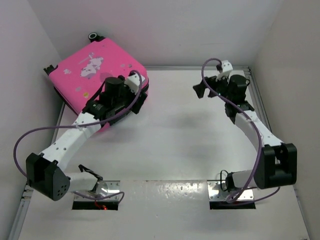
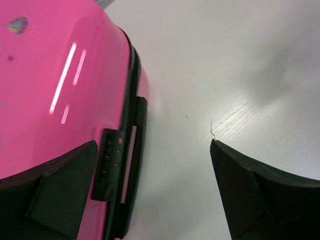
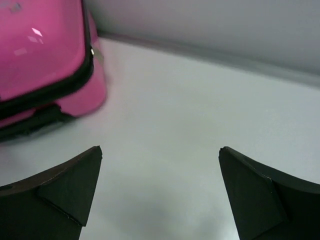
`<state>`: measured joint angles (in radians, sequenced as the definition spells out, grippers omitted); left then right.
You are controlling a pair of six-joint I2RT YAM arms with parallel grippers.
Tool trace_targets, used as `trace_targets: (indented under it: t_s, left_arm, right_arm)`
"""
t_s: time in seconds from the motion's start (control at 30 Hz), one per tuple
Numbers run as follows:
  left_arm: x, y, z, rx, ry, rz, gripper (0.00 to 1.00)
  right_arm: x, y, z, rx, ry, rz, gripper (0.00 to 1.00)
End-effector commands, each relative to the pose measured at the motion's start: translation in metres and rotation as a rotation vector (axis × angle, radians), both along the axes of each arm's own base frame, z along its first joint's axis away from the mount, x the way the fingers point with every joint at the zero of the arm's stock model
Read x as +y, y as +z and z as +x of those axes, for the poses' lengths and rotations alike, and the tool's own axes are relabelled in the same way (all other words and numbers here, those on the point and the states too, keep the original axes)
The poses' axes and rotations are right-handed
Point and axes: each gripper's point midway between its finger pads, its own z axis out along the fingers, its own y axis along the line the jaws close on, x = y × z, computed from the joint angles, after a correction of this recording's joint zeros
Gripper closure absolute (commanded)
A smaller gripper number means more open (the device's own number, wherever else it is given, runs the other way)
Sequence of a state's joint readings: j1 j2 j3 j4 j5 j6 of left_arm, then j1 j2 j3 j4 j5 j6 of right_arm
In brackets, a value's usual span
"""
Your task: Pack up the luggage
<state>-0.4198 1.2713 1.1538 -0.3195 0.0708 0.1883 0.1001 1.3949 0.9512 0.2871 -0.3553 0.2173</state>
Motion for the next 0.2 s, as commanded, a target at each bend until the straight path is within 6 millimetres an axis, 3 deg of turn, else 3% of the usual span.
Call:
trace_targets:
  t_s: [0.0,0.07,0.17]
  left_arm:
    - [-0.004,-0.011,-0.009,0.02,0.022,-0.025,0.0]
    - [-0.006,-0.009,-0.01,0.009,0.029,-0.041,0.0]
    - [-0.006,0.011,-0.002,-0.024,0.063,-0.067,0.0]
  right_arm:
    - [-0.014,-0.036,-0.029,0.154,-0.069,-0.009,0.0]
    - [-0.014,-0.039,-0.039,0.161,-0.082,-0.01,0.0]
    - [-0.015,-0.022,-0.047,0.112,-0.103,-0.004,0.0]
